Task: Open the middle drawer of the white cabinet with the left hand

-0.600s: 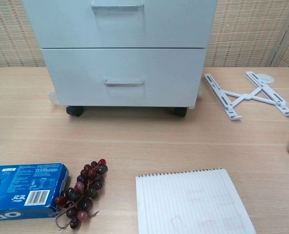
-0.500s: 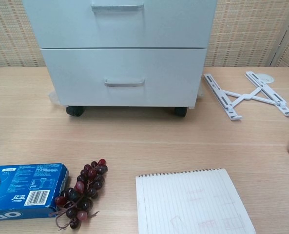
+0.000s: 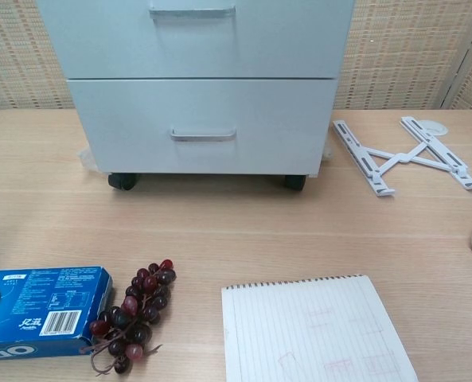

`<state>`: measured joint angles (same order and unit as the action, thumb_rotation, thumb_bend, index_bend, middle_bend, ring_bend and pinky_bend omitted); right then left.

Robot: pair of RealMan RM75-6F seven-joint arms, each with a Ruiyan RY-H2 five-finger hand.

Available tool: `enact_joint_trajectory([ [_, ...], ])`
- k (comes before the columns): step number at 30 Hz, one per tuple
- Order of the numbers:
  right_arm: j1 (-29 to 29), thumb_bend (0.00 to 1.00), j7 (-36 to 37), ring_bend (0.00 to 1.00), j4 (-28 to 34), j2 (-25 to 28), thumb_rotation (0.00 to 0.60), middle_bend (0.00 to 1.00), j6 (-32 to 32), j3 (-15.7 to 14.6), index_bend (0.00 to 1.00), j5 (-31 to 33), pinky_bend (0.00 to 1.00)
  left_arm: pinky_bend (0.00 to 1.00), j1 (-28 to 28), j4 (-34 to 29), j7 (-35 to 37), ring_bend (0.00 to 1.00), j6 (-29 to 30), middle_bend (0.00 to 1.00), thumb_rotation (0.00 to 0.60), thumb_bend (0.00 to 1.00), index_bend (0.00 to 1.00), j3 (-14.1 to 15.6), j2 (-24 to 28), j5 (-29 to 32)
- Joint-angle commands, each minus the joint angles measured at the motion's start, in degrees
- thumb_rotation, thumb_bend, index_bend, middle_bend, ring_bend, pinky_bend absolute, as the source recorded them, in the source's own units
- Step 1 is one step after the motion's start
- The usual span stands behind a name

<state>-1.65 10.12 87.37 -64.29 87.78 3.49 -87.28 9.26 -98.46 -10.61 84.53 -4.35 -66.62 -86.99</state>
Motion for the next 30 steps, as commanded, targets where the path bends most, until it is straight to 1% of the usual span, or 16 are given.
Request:
enact_joint_trajectory([
  [1, -0.06, 0.20, -0.26, 0.08, 0.23, 0.08, 0.600, 0.23, -0.45, -0.27, 0.12, -0.05, 0.17, 0.72, 3.07, -0.11, 6.64, 0.58, -1.91, 0.52, 0.600, 0.48, 0.16, -0.70, 1.10, -3.93],
  [3, -0.16, 0.20, -0.50, 0.08, 0.46, 0.17, 0.600, 0.23, -1.26, -0.63, 0.12, 0.07, 0.17, 0.84, 4.66, -0.52, 8.99, 0.70, -3.71, 0.64, 0.600, 0.48, 0.17, -0.87, 1.85, -4.86],
  [4, -0.25, 0.20, -0.68, 0.08, 0.66, 0.26, 0.600, 0.23, -1.77, -0.80, 0.12, 0.20, 0.17, 0.88, 5.86, -0.74, 10.26, 0.74, -5.00, 0.68, 0.600, 0.48, 0.17, -1.16, 2.29, -5.33],
  [6, -0.37, 0.20, -0.81, 0.08, 0.91, 0.34, 0.600, 0.23, -2.17, -0.87, 0.12, 0.30, 0.17, 0.92, 7.75, -1.06, 11.66, 0.79, -6.66, 0.73, 0.600, 0.48, 0.17, -1.80, 2.73, -6.06],
  [10, -0.68, 0.20, -1.13, 0.08, 1.41, 0.58, 0.600, 0.23, -2.23, -0.68, 0.12, 0.07, 0.17, 1.00, 12.11, -1.87, 14.50, 0.89, -9.55, 0.81, 0.600, 0.55, 0.17, -3.87, 2.35, -7.19],
  [15, -0.91, 0.20, -1.44, 0.08, 1.78, 0.84, 0.600, 0.23, -2.32, -0.59, 0.12, -0.07, 0.17, 1.00, 17.10, -3.08, 15.21, 0.95, -14.15, 0.87, 0.600, 0.61, 0.16, -5.80, 1.95, -7.06],
  [19, -0.89, 0.20, -1.60, 0.08, 1.95, 0.95, 0.600, 0.23, -2.34, -0.62, 0.12, 0.02, 0.17, 1.00, 20.17, -4.23, 14.07, 0.97, -16.74, 0.89, 0.600, 0.62, 0.15, -6.99, 1.12, -6.37],
  [24, -0.91, 0.20, -1.62, 0.08, 1.96, 1.04, 0.600, 0.23, -2.44, -0.60, 0.12, 0.16, 0.17, 1.00, 23.53, -5.73, 11.98, 0.99, -20.15, 0.91, 0.600, 0.63, 0.13, -8.98, -0.51, -2.20],
  [30, -0.92, 0.20, -1.36, 0.08, 1.73, 1.09, 0.600, 0.23, -2.60, -0.67, 0.12, 0.27, 0.17, 1.00, 26.63, -8.30, 6.21, 1.00, -23.28, 0.91, 0.600, 0.63, 0.10, -11.37, -2.00, 5.16],
])
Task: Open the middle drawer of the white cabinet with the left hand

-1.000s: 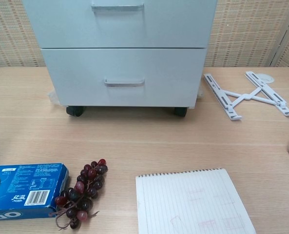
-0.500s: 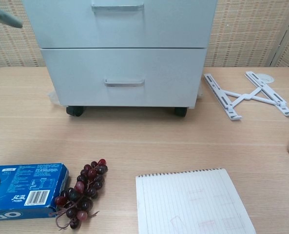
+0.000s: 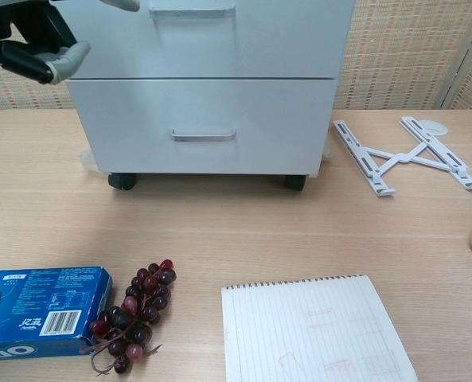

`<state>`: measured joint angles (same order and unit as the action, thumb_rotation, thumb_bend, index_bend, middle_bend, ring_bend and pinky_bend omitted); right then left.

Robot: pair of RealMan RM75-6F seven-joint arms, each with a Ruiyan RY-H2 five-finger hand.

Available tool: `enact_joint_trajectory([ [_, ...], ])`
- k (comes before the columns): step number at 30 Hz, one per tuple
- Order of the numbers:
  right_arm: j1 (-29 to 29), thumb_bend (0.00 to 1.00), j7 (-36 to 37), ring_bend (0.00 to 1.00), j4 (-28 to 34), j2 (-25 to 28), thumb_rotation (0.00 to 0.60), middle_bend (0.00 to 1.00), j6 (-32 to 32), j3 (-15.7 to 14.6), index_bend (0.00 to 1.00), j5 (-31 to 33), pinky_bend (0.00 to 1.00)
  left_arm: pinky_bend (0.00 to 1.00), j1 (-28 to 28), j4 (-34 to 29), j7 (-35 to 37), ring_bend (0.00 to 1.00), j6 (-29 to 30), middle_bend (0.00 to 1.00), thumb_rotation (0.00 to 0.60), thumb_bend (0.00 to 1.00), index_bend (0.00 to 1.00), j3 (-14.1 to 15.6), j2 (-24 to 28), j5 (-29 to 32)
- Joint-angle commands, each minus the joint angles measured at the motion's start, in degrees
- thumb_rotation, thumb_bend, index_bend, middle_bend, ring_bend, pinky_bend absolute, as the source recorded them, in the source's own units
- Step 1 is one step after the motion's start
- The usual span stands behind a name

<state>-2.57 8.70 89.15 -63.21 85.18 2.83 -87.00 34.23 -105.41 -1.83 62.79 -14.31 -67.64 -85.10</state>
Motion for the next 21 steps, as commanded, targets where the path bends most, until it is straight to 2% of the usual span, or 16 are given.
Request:
enact_joint_trajectory([
  [1, 0.00, 0.20, 0.12, 0.08, -0.12, 0.01, 0.600, 0.23, -0.01, -0.03, 0.12, -0.02, 0.17, 1.00, 2.06, -1.48, -3.26, 1.00, -1.66, 0.91, 0.600, 0.63, 0.09, -1.83, -1.38, 4.44],
  [10, 0.11, 0.20, 0.85, 0.08, -0.71, 0.17, 0.600, 0.23, 0.02, 0.00, 0.12, 0.23, 0.17, 1.00, 5.26, -2.04, -8.94, 1.00, -2.66, 0.92, 0.600, 0.63, 0.09, -3.55, -3.14, 11.26],
  [21, 0.47, 0.20, 1.72, 0.08, -1.56, -0.08, 0.600, 0.23, 0.12, -0.08, 0.12, 0.66, 0.17, 1.00, 8.60, -0.67, -10.39, 1.00, -4.04, 0.92, 0.600, 0.63, 0.13, -4.69, -4.16, 16.32],
])
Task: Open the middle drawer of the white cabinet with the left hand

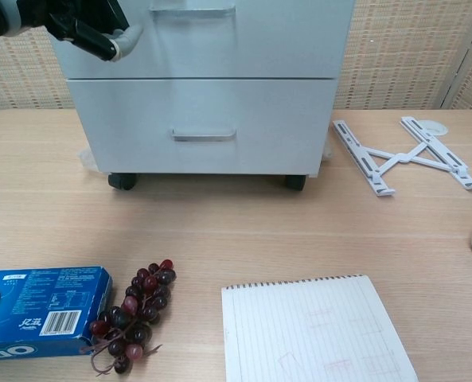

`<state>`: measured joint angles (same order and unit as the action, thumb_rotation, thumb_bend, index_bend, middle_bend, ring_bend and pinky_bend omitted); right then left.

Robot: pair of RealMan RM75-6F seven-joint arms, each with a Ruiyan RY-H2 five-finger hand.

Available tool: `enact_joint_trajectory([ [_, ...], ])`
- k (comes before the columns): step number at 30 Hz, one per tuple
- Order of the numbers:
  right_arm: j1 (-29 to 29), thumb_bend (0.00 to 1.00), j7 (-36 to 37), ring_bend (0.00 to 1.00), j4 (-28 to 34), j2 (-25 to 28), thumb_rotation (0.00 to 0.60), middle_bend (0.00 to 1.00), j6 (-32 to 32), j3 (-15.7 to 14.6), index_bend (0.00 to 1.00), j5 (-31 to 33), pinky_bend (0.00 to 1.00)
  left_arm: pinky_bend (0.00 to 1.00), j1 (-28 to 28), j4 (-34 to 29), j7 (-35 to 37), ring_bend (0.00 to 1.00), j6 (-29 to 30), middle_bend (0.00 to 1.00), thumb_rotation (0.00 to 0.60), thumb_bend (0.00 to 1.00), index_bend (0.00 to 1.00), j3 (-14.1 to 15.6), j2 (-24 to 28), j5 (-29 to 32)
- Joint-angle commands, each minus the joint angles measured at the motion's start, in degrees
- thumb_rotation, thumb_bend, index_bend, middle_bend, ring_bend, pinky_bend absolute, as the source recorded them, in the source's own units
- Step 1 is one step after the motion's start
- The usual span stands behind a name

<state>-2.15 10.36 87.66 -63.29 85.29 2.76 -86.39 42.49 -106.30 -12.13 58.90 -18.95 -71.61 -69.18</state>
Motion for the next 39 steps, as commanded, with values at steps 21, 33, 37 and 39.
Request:
enact_joint_trajectory([
  [21, 0.21, 0.20, 0.76, 0.08, -0.80, -0.15, 0.600, 0.23, -0.19, 0.05, 0.12, 0.40, 0.17, 1.00, 0.60, -1.18, 0.16, 1.00, 1.67, 0.92, 0.600, 0.63, 0.25, 2.37, 0.89, -0.08],
  [33, 0.28, 0.20, 0.63, 0.08, -0.64, -0.01, 0.600, 0.23, -0.11, 0.12, 0.12, 0.46, 0.17, 1.00, -0.39, -2.56, 0.81, 1.00, 2.73, 0.92, 0.600, 0.63, 0.27, 4.29, 2.02, -2.18],
  [37, 0.24, 0.20, 0.70, 0.08, -0.77, -0.14, 0.600, 0.23, -0.16, 0.14, 0.12, 0.43, 0.17, 1.00, -0.64, -3.43, 0.58, 1.00, 3.07, 0.92, 0.600, 0.63, 0.27, 4.80, 2.43, -2.94],
  [39, 0.20, 0.20, 0.72, 0.08, -0.84, -0.16, 0.600, 0.23, -0.24, 0.16, 0.12, 0.46, 0.17, 1.00, -0.79, -4.02, 0.31, 1.00, 3.30, 0.92, 0.600, 0.63, 0.27, 5.02, 2.71, -3.21],
])
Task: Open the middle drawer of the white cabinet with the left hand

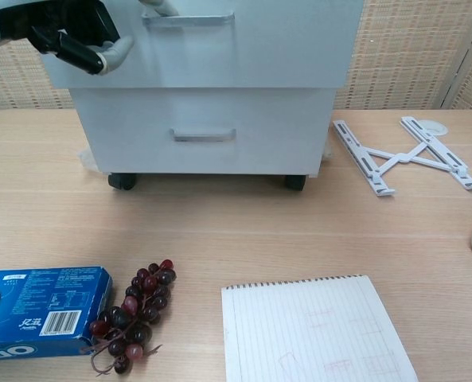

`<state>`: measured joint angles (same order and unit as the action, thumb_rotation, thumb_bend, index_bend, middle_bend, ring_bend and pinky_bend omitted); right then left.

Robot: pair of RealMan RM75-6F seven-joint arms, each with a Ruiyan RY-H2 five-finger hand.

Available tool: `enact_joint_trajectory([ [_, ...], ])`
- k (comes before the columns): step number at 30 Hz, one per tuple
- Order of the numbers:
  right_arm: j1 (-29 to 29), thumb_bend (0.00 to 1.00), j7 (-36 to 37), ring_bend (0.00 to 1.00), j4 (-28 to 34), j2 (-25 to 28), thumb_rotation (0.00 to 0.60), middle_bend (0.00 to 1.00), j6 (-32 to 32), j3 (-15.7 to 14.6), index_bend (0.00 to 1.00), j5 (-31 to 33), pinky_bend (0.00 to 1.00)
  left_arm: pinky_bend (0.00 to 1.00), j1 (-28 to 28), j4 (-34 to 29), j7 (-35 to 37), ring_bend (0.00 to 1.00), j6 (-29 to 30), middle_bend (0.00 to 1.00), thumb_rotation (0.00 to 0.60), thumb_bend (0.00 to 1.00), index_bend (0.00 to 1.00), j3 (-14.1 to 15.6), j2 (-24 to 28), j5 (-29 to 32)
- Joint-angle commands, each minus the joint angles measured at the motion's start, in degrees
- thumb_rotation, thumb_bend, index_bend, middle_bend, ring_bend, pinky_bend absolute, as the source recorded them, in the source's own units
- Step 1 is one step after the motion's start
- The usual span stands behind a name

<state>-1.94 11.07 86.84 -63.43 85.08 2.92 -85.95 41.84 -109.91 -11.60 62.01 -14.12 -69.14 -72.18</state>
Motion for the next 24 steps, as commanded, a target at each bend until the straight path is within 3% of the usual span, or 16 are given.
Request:
enact_joint_trajectory([
  [1, -0.03, 0.20, 0.04, 0.08, -0.05, -0.02, 0.600, 0.23, -0.05, 0.02, 0.12, 0.01, 0.17, 1.00, -0.22, -0.77, -0.36, 1.00, 0.25, 0.92, 0.600, 0.63, 0.27, 0.32, 0.44, -0.31],
  [24, -0.22, 0.20, 0.06, 0.08, -0.15, -0.04, 0.600, 0.23, -0.35, 0.13, 0.12, 0.12, 0.17, 1.00, -2.18, -6.55, -3.83, 1.00, 2.62, 0.92, 0.600, 0.63, 0.27, 2.32, 3.10, -1.43],
])
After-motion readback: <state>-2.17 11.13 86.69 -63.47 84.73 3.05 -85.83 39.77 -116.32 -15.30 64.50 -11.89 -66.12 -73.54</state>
